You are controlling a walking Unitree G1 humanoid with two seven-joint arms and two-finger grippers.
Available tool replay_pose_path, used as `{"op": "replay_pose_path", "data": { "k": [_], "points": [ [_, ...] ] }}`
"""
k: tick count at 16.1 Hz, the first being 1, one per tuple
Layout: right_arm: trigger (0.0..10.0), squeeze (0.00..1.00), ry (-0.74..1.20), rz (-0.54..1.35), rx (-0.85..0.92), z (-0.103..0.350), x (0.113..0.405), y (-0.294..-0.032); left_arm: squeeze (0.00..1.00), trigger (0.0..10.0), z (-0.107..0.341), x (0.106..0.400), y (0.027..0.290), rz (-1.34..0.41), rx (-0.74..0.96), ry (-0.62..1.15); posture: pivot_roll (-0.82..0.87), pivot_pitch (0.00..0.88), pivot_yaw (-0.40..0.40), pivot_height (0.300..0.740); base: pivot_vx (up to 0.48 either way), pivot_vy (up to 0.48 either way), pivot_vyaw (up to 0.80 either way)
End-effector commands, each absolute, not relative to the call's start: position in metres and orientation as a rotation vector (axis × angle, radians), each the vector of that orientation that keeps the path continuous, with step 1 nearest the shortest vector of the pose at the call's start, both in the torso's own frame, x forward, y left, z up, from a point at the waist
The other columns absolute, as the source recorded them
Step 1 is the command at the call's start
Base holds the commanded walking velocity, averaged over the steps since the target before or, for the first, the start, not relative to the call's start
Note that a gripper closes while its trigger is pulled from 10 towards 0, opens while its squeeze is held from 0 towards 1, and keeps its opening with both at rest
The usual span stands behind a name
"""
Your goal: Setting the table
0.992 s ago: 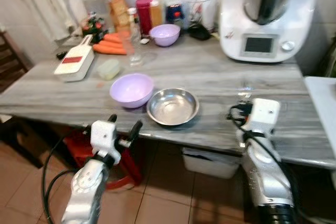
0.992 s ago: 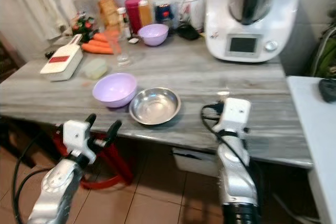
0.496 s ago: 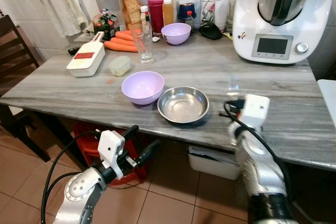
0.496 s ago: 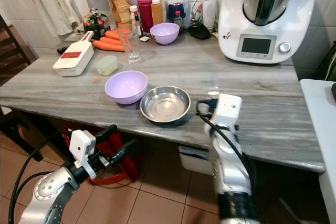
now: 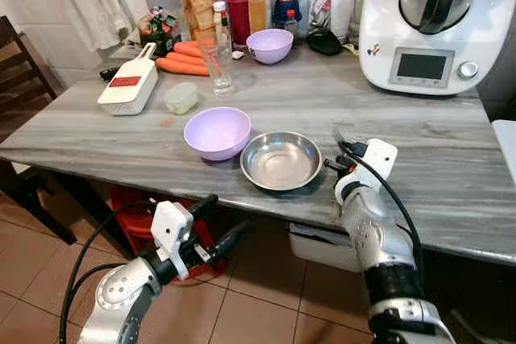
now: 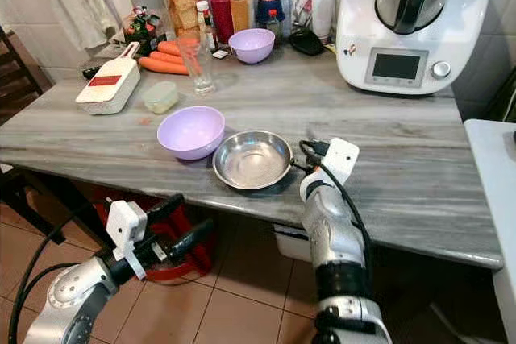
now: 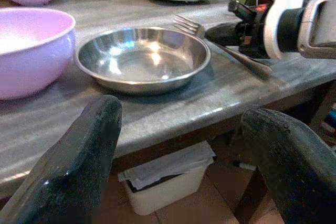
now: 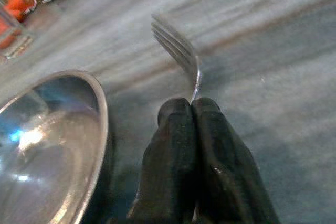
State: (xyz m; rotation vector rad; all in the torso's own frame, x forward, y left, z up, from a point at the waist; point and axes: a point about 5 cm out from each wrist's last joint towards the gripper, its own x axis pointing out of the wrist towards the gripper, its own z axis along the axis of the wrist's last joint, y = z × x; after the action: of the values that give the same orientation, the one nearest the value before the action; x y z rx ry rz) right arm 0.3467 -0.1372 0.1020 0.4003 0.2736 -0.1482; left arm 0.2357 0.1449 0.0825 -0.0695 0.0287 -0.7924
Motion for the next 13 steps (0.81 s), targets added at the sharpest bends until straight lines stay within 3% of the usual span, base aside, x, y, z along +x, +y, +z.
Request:
{"op": "replay_pose_path", "data": {
  "k": [1, 13],
  "points": [
    [10.0, 0.00, 0.285, -0.136, 0.413, 0.103, 0.349, -0.129, 0.00, 10.0, 0.086, 0.235, 0.146, -0.811, -0.057, 0.024, -0.04, 0.047, 0.100, 0.740, 0.000, 0.000, 0.00],
    [10.0, 0.00, 0.269, -0.180, 0.380, 0.103, 0.347, -0.137, 0.00, 10.0, 0.098, 0.245, 0.140, -0.819, -0.045, -0.004, -0.04, 0.034, 0.102, 0.740, 0.000, 0.000, 0.00]
  ]
}}
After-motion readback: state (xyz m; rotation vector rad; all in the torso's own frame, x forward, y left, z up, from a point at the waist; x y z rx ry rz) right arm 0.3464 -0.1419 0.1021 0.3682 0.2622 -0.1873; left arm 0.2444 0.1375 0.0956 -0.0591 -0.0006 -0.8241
